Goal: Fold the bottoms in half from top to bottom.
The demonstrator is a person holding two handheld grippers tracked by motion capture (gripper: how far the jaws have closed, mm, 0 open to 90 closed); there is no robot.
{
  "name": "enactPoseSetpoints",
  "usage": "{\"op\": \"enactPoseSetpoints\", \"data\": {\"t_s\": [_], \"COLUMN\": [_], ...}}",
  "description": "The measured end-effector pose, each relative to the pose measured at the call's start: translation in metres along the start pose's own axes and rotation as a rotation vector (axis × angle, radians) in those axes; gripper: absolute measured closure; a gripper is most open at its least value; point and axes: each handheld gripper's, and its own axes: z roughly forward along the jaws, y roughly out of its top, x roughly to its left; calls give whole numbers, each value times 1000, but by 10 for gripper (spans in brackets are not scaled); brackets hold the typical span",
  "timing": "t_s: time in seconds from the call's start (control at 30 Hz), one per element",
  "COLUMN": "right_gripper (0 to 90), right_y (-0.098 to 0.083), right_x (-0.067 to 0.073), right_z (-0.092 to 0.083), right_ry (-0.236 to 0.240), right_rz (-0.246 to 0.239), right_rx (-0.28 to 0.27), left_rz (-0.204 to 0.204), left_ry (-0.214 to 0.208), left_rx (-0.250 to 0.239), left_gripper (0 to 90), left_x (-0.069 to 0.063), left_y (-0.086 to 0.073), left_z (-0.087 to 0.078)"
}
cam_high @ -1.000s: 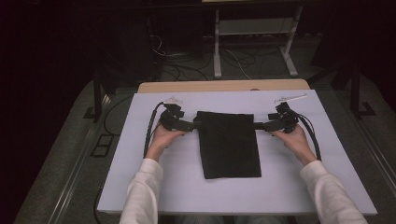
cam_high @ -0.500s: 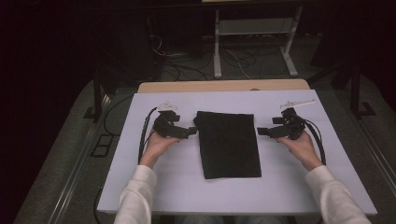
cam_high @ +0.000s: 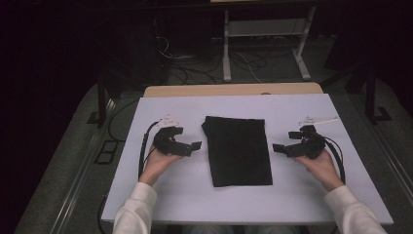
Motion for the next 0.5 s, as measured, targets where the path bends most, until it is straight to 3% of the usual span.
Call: {"op": "enactPoseSetpoints", "data": {"t_s": [0.23, 0.5], "right_gripper": [0, 0], "right_y": [-15, -37], "right_x": [11, 14], "right_z": [-11, -34], "right_ry": [-4, -28], "right_rz": [-18, -20], "right_rx": [-12, -25], "left_rz": [18, 37], "left_ry": [-6, -14], "left_rx": [-16, -41], "left_gripper": [0, 0], "left_x": [-11, -25], "left_y": [-13, -26], "left_z": [-6, -20]}}
